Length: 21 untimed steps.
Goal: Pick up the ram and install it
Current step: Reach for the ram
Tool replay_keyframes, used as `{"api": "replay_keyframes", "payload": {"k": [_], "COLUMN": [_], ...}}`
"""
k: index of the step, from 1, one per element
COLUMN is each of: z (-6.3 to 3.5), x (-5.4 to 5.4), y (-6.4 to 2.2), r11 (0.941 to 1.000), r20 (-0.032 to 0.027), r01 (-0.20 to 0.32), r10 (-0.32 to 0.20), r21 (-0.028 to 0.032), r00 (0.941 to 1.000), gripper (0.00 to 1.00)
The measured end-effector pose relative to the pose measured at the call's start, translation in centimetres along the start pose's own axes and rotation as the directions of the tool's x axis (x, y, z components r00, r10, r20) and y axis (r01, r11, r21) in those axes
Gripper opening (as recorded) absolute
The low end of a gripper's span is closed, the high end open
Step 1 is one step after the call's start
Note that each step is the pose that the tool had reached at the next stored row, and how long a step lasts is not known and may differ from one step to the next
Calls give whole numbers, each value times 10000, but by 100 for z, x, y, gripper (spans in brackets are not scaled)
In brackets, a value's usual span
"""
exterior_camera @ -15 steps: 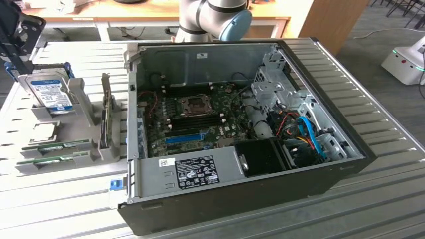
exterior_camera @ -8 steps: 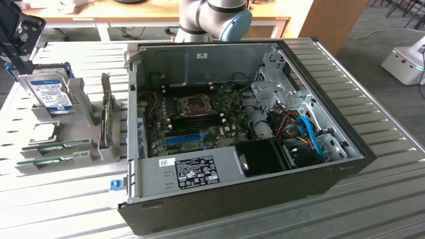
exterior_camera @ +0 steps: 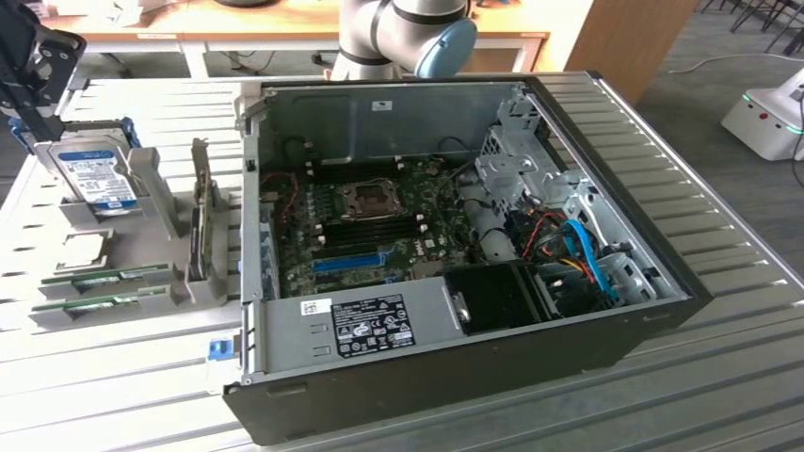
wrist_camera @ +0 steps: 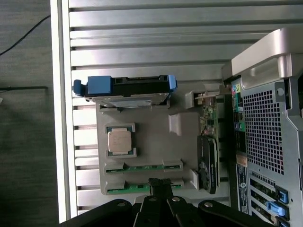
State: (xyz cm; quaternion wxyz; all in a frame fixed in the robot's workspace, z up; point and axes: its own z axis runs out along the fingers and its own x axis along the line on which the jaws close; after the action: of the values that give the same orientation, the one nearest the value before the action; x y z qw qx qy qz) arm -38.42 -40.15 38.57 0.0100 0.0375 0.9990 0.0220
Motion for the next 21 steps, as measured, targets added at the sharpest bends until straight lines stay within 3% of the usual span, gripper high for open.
{"api": "replay_keyframes", "payload": {"k": [15, 21], "z": [-10, -11], "x": [-22, -25], "y": [-229, -264], "r11": [10000, 10000], "r20": [-3, -2], "r01": [0, 0], "r10": [0, 0], "r21": [0, 0], "r00": [10000, 10000], "gripper": [11, 11]}}
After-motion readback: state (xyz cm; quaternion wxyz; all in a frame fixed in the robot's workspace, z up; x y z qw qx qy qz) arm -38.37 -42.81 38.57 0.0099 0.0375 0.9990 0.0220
